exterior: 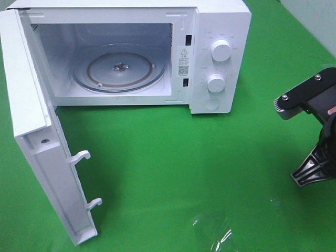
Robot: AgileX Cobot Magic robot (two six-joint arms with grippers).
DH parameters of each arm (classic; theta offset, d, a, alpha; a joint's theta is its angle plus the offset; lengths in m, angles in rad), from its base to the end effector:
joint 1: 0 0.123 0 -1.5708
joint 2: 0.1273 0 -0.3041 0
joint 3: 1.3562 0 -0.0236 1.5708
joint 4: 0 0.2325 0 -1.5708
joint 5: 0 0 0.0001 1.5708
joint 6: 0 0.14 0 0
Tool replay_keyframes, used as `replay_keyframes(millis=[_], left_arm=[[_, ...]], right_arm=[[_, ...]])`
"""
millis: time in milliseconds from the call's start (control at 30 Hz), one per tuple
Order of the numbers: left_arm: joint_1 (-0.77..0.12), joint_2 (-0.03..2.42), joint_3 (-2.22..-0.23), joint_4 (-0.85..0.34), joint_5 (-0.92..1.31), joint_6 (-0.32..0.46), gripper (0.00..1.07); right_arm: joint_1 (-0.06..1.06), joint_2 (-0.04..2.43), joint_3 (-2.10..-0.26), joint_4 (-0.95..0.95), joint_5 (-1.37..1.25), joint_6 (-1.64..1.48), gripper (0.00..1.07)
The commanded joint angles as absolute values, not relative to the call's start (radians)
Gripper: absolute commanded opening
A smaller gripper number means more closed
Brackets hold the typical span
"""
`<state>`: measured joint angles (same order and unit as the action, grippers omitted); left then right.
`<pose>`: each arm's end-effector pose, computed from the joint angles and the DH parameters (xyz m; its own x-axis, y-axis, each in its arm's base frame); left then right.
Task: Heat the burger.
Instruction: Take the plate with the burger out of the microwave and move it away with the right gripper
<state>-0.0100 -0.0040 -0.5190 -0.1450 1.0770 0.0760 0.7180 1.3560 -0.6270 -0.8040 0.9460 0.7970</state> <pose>-0.0007 -0.0178 0.2510 -0.4451 0.0113 -0.8954 0.1269 0.9906 -0.0506 0.1985 0.0648 0.1936 -0.8348 -0.4612 -0.3006 -0.2632 0.8140 -0.5179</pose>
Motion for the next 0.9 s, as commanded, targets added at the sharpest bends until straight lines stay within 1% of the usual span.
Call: replay_keyframes(millis=[33,367,500,600,667,767,833,900], left_arm=[[-0.008,-0.02,-0.516,-0.153,1.069,0.072,0.9],[-0.008,-0.02,-0.516,-0.153,1.069,0.072,0.9],[-0.008,-0.02,-0.516,-0.153,1.069,0.072,0.9],[-0.008,-0.02,-0.516,-0.153,1.069,0.072,0.9],[-0.008,-0.02,-0.516,-0.153,1.069,0.072,0.9],[-0.008,-0.02,-0.516,-0.153,1.069,0.072,0.9],[-0.008,-0.02,-0.516,-0.153,1.069,0.072,0.9],[-0.008,-0.02,-0.516,-0.153,1.069,0.072,0.9]], right_arm=[[0.715,1.36,-0.644,-0.859,1.005,0.808,0.0],[0.713,1.48,-0.644,-0.859,0.992,0.877,0.0],[0.713,1.565,-0.644,-0.866,0.92,0.976,0.01],[0.713,1.577,-0.644,-0.868,0.906,0.992,0.01],[0.712,1.641,-0.644,-0.892,0.867,1.054,0.02],[0.712,1.655,-0.644,-0.901,0.864,1.07,0.02],[0.712,1.724,-0.644,-0.95,0.861,1.149,0.04],[0.712,1.737,-0.644,-0.957,0.86,1.171,0.05]])
